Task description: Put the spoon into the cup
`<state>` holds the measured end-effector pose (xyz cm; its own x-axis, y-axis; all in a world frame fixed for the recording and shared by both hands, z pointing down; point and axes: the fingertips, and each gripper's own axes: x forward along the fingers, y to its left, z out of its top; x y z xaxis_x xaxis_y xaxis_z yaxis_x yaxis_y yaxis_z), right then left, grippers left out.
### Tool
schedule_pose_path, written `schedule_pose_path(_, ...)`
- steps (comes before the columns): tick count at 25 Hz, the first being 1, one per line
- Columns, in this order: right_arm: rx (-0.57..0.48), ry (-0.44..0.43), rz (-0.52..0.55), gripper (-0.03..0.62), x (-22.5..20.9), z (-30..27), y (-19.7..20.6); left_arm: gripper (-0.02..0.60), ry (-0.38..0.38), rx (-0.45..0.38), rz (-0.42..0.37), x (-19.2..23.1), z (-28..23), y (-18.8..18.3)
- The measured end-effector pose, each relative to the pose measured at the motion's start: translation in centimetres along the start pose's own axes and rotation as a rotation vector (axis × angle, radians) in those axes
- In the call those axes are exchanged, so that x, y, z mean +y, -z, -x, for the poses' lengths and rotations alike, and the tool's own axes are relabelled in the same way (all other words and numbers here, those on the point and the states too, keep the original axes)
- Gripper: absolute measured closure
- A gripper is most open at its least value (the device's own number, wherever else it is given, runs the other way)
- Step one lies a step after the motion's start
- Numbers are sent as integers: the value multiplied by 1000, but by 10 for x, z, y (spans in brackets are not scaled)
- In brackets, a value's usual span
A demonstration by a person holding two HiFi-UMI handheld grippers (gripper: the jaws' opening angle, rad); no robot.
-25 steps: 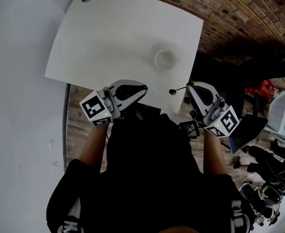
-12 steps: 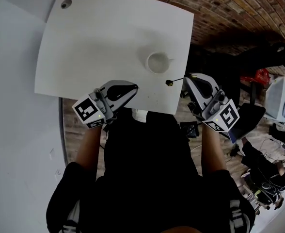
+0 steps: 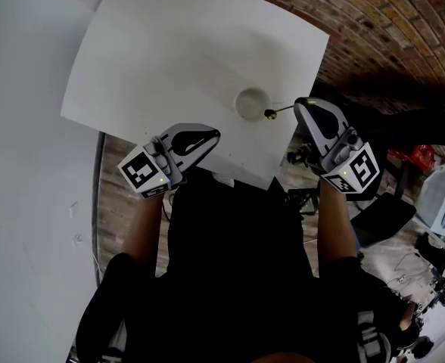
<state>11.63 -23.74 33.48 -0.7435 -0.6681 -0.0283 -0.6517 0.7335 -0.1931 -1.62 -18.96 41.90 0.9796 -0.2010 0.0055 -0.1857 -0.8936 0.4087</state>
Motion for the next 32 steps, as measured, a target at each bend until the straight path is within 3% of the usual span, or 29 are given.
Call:
schedule_pose_path(5,4,-49,-36,588,-20,-10,20,563,-63,-40,14,4,-6,5)
schedule_pose_path(15,38,-101,-122,589,-43,-32,69,563,-152,12,67,4,-1,31)
schedule_pose_path(26,92,-68,-161,588,-38,-33,108,565,-137,25,91,0,-7,40)
schedule_pose_path(32,99,-21,-157,588,-29,-34,120,564,-112,71,58,0,-10,50)
